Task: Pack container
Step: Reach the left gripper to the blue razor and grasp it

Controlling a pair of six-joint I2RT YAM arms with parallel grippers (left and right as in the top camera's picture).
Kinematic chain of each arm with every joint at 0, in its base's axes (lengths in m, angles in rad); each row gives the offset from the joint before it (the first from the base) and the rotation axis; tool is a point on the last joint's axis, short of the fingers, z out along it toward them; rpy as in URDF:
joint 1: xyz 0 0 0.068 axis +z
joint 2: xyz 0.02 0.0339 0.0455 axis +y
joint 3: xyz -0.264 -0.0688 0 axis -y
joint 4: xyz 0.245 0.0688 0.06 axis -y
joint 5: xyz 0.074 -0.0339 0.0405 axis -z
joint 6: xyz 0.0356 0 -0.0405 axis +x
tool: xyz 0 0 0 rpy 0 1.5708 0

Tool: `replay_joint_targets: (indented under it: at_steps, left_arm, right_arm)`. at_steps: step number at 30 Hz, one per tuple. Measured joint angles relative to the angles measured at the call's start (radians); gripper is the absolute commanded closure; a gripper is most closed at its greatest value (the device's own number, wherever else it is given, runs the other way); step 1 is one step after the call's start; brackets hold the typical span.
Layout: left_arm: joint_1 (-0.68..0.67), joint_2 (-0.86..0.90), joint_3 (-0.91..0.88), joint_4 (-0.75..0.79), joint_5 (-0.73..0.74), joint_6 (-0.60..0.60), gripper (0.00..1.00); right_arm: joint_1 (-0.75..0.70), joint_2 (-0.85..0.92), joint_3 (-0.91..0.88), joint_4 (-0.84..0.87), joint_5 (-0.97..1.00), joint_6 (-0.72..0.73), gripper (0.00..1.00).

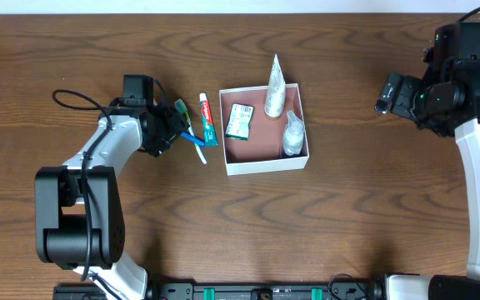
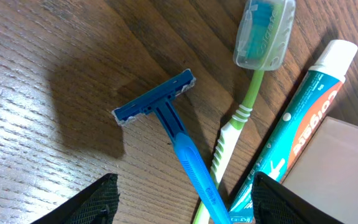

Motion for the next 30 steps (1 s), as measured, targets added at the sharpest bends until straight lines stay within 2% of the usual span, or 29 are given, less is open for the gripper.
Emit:
replay_joint_targets:
  at_steps: [7,20,26,30]
  left_arm:
    - [-0.022,0.046,0.000,0.050,-0.007,-0.042,0.32]
    - [-0.058,0.067,0.006,0.082,-0.023,-0.080,0.59]
    - [-0.058,0.068,0.006,0.082,-0.032,-0.080,0.74]
    - [-0.058,0.068,0.006,0.080,-0.033,-0.066,0.79]
  right_arm:
    - [0.000,0.000,0.000,0.000,0.000,0.000,0.01]
    - [0.000,0.000,0.000,0.000,0.000,0.000,0.01]
    - [0.000,0.000,0.000,0.000,0.000,0.000,0.01]
    - [0.000,0.000,0.000,0.000,0.000,0.000,0.01]
